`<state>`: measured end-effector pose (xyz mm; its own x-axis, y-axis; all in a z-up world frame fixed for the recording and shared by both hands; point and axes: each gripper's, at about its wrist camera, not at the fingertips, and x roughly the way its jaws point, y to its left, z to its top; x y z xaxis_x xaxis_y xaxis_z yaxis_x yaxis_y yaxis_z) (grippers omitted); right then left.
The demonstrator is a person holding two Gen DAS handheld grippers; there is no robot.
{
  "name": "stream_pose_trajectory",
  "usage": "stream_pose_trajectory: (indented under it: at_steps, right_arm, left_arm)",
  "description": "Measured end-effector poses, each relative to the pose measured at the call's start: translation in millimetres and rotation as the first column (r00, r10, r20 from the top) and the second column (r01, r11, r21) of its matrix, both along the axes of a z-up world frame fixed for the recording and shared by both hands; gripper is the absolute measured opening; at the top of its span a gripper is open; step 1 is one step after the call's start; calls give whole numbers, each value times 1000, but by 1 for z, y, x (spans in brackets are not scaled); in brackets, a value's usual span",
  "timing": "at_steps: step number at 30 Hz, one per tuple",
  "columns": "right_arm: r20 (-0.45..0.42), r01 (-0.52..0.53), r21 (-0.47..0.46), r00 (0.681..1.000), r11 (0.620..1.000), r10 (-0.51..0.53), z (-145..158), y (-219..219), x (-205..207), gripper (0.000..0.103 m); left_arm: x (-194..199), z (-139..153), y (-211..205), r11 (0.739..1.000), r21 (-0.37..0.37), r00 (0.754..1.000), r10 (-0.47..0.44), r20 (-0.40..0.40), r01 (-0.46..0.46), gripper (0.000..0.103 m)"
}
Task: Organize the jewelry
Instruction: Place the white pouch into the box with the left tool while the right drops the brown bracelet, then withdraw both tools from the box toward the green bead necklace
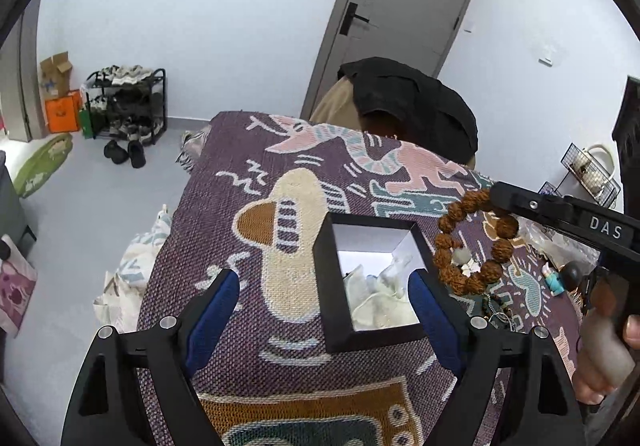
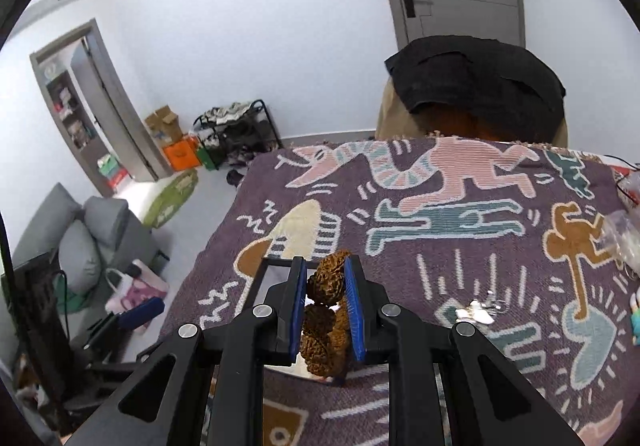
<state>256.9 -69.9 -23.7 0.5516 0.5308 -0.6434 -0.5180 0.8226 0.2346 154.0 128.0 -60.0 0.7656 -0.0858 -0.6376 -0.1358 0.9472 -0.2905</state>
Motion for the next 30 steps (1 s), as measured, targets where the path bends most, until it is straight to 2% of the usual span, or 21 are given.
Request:
stream_pose_trajectory:
  at_steps: [3, 6, 8, 9, 10, 19, 30]
  right_arm:
    - [11, -29, -25, 999, 999, 30, -1, 19, -4, 20]
    - [-3, -53, -105, 999, 993, 53, -8, 40, -4, 21]
    - [-39, -85, -116, 996, 990, 81, -14, 47, -3, 33]
    - [-57, -99, -109, 994, 989, 93, -16, 47, -2, 46]
    - [-59, -101, -93, 994, 991, 95, -17, 44, -4, 52]
    - [-59, -60, -34, 997, 998, 58, -13, -7, -6, 53]
    - [-69, 49, -34, 996, 998, -51, -25, -95, -10, 53]
  left_arm:
    - [-1, -3, 6, 1000, -12, 1000, 11, -5, -11, 87]
    - [-5, -3, 12, 999, -26, 1000, 20, -1, -20, 87]
    - [-7, -2, 15, 999, -31, 1000, 27, 3, -26, 87]
    - [-7, -2, 16, 999, -32, 1000, 28, 5, -28, 87]
    - [-8, -2, 17, 999, -34, 1000, 30, 7, -30, 87]
    - [-5, -1, 9, 999, -36, 1000, 23, 3, -23, 87]
    - [8, 1, -47, 997, 4, 997, -74, -5, 74, 87]
